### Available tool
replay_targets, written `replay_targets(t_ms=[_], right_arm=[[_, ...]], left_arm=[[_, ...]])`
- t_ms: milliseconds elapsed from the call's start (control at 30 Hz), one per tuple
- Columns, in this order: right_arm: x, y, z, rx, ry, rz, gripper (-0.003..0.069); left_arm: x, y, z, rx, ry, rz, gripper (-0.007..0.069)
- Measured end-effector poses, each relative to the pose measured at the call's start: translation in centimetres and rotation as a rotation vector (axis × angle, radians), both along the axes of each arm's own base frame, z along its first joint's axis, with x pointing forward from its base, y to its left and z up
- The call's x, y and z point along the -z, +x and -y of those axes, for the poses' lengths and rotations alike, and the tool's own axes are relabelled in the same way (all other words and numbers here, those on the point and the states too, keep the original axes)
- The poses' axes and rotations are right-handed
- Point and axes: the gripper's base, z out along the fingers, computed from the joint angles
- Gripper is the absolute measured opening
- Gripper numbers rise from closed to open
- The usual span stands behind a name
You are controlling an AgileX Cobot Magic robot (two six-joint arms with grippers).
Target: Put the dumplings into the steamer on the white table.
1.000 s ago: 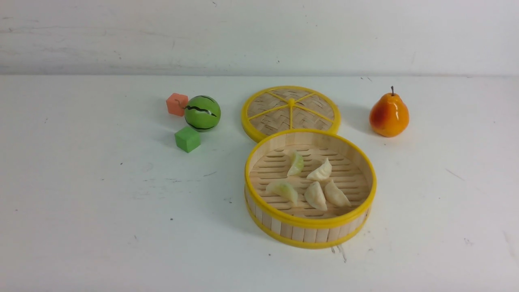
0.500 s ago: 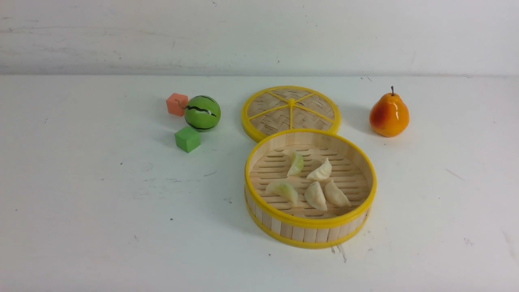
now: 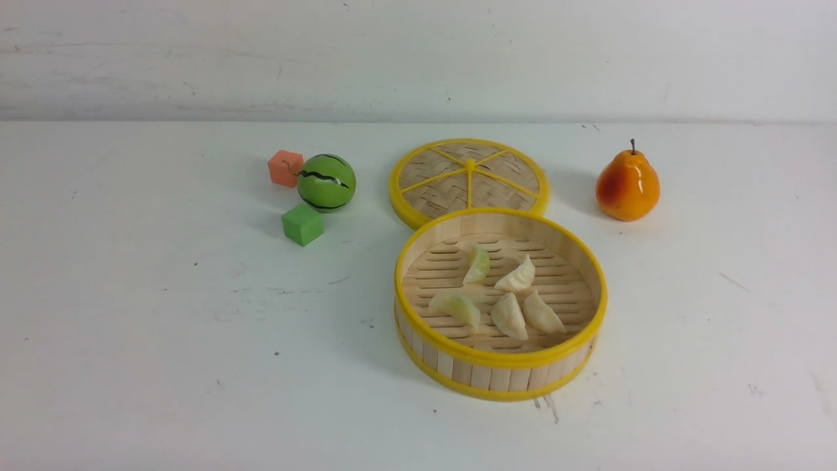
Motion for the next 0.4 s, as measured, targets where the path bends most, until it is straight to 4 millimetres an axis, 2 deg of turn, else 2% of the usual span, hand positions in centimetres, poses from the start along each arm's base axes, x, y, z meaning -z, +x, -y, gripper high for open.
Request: replay_targets(t_ms=[400], right_arm=[[0.0,0.0,0.0,0.0,0.0,0.0,0.0139]], left_arm=[[0.03,0.0,0.0,0.0,0.0,-0.001,0.0016]])
